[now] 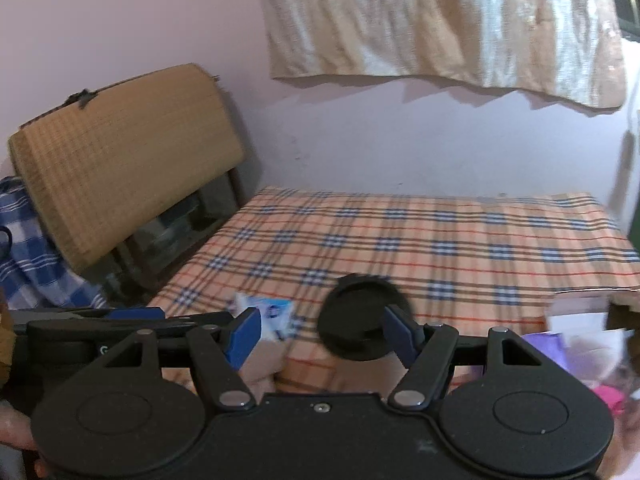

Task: Organize soft objects
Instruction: 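Move both tools back to the items beside the coffee cup, then grasp the white-and-orange medicine box with the right tool while the left tool grasps the clear plastic bag, then lift and carry the medicine box and plastic bag with both tools toward the tray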

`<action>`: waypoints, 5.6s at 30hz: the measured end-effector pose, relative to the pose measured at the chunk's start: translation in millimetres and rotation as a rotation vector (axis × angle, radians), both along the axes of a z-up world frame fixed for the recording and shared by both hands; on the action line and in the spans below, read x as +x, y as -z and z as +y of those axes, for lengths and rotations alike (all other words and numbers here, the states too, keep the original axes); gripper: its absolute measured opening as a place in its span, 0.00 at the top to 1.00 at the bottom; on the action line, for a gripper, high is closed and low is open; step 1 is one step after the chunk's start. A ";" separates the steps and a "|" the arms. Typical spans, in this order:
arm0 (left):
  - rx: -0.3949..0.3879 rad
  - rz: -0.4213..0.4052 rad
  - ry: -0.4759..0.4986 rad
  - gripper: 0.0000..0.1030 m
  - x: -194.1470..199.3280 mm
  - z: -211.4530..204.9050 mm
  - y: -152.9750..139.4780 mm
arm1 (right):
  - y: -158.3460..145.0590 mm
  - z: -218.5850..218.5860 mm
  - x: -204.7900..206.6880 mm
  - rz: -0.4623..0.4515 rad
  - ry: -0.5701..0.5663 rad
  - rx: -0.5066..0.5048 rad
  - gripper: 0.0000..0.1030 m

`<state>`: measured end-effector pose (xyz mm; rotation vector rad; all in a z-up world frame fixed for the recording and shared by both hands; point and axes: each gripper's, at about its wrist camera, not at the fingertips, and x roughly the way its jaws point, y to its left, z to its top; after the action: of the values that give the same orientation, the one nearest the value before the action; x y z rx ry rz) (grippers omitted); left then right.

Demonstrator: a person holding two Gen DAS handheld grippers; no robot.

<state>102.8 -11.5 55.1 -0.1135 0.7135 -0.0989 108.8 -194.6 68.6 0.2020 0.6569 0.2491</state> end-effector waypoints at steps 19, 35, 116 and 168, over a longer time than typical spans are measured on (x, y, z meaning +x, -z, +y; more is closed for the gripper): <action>-0.025 0.162 -0.241 0.13 9.8 120.4 60.8 | 90.7 135.8 41.2 0.173 -0.232 -0.034 0.23; -0.034 0.178 -0.121 0.11 47.1 100.3 91.8 | 125.9 145.4 77.2 0.207 -0.179 -0.069 0.70; 0.032 -0.067 0.186 0.88 77.7 -112.9 -35.2 | -45.2 -60.3 59.5 -0.074 0.158 -0.105 0.72; 0.118 -0.040 0.481 0.88 25.6 -275.8 -4.2 | -16.9 -249.4 -37.3 -0.024 0.418 -0.092 0.72</action>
<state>128.4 -287.2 59.3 0.1758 0.6938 -0.5168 71.5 -444.0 85.6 0.2428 0.5856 -0.1799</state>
